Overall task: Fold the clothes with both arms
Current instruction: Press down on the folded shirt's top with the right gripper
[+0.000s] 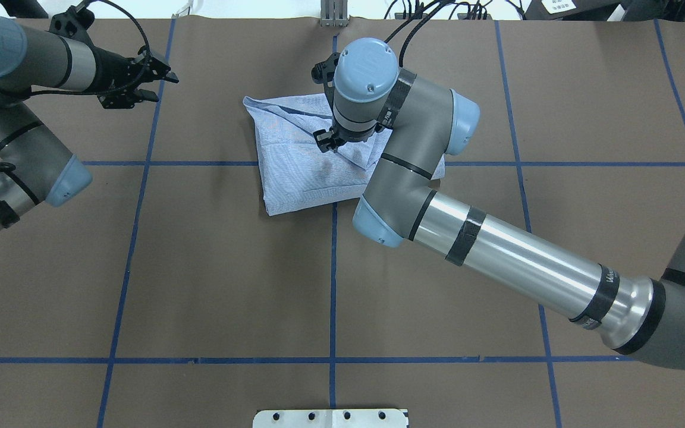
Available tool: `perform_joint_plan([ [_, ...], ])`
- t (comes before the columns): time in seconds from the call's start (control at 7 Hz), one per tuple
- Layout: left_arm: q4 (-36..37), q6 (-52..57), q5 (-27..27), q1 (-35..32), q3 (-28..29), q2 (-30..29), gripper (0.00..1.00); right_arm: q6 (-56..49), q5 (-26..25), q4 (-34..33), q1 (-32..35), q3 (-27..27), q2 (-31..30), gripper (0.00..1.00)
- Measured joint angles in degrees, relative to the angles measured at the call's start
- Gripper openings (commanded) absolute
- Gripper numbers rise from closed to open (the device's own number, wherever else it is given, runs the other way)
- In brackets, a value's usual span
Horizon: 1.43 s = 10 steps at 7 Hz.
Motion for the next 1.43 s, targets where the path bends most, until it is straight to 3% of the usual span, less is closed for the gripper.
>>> perform_joint_plan([
  [0.43, 0.0, -1.9, -2.7, -1.5, -1.7, 2.9, 0.65, -14.2, -7.0, -6.5, -3.3, 1.9, 0.2, 0.47],
  [0.71, 0.1, -2.5, -3.4, -2.3, -1.8, 4.0, 0.65, -17.2, -11.1, -7.4, -5.5, 1.2, 0.7, 0.36],
  [1.14, 0.0, -2.7, -3.6, -2.5, -2.0, 4.3, 0.65, -18.7, -14.0, -7.5, -5.8, 0.6, 0.9, 0.35],
  [1.29, 0.0, -2.7, -3.6, -2.5, -2.1, 4.4, 0.65, -18.8, -15.0, -7.5, -5.7, 0.5, 1.0, 0.11],
  [1.43, 0.0, -2.7, -3.6, -2.5, -2.2, 4.4, 0.65, -18.9, -15.8, -7.5, -5.7, 0.3, 1.1, 0.00],
])
